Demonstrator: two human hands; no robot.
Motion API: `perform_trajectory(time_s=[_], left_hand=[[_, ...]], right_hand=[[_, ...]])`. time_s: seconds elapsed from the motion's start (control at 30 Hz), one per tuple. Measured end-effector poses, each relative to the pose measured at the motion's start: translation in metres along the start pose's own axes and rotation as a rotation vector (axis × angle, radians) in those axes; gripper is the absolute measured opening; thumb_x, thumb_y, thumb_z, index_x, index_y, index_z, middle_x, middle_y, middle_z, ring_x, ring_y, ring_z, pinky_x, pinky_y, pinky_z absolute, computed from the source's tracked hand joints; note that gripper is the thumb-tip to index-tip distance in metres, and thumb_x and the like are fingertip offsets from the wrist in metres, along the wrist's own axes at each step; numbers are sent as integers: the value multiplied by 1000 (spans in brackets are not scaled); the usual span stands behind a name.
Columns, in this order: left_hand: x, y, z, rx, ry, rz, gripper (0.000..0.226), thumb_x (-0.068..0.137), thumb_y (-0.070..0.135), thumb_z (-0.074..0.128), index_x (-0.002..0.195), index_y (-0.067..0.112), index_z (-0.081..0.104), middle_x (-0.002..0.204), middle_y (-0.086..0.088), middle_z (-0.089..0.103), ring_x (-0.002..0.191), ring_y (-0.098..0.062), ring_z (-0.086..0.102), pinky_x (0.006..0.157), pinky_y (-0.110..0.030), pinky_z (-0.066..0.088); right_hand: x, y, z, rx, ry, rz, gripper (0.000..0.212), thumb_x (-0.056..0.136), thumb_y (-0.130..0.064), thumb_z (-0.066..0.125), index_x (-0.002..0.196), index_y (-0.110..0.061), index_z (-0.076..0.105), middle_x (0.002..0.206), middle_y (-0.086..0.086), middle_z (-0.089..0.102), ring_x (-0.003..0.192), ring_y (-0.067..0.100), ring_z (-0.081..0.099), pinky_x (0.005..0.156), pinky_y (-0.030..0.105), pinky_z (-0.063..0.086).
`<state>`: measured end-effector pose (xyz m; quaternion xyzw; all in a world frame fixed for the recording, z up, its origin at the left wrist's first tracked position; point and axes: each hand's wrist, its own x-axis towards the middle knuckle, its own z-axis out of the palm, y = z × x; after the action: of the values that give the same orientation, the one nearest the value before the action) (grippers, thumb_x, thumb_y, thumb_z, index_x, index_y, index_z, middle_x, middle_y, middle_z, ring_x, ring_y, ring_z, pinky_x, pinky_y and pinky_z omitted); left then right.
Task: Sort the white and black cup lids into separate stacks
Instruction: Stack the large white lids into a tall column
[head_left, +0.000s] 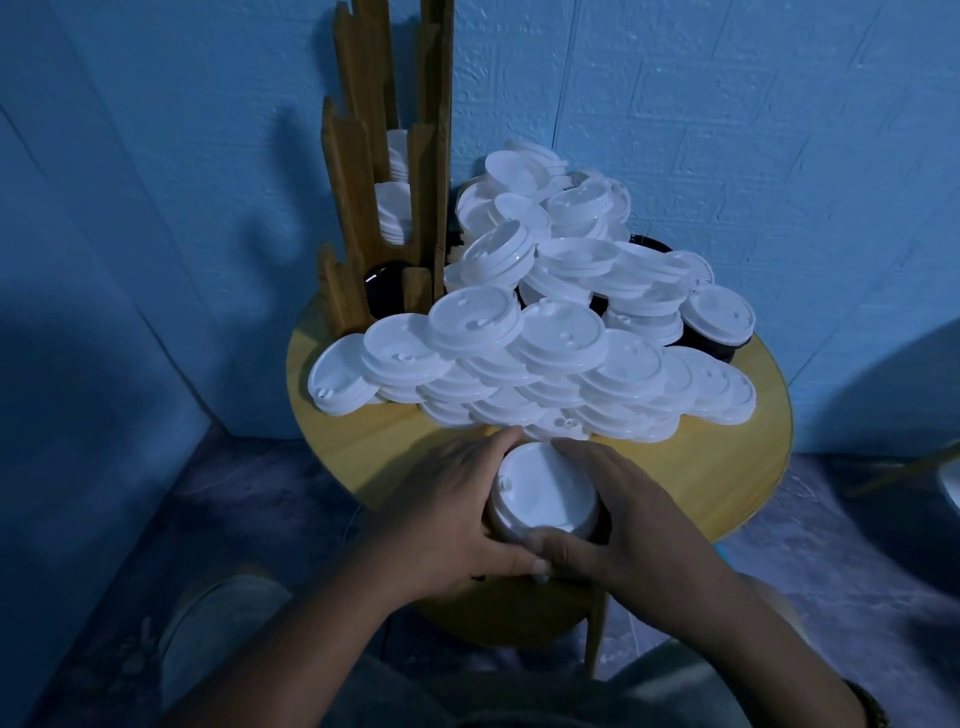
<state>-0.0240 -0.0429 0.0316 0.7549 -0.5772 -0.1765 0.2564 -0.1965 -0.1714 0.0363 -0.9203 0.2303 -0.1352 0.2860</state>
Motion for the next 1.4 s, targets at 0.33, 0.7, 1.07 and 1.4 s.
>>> perform_trajectory(time_s=[0.33, 0.7, 1.07, 1.4], left_hand=[[2, -7, 2, -6, -9, 14, 112, 66, 64, 86, 154, 48, 18, 151, 21, 37, 136, -3, 33, 113, -34, 37], [6, -22, -20, -61, -5, -6, 93, 63, 51, 91, 140, 51, 38, 133, 34, 46, 124, 8, 42, 104, -30, 45], [2, -27, -16, -58, 28, 17, 91, 63, 55, 91, 138, 52, 38, 131, 32, 48, 121, 8, 43, 100, -27, 45], [2, -27, -11, -38, 66, 70, 87, 58, 67, 88, 131, 52, 43, 134, 30, 51, 124, 5, 47, 102, -34, 48]], right_hand=[[-3, -1, 12, -50, 96, 12, 100, 68, -89, 49, 149, -31, 37, 145, -18, 44, 131, 1, 36, 109, 37, 38], [73, -49, -52, -303, 305, -312, 59, 86, -60, 58, 135, -28, 54, 144, -6, 52, 136, 21, 39, 104, 49, 35], [144, -70, -58, -525, -55, -169, 69, 88, -58, 59, 148, -29, 37, 146, 0, 49, 141, 25, 33, 112, 48, 24], [25, -69, -55, -289, 144, -79, 84, 74, -78, 50, 145, -37, 35, 131, -10, 46, 123, 14, 40, 97, 35, 40]])
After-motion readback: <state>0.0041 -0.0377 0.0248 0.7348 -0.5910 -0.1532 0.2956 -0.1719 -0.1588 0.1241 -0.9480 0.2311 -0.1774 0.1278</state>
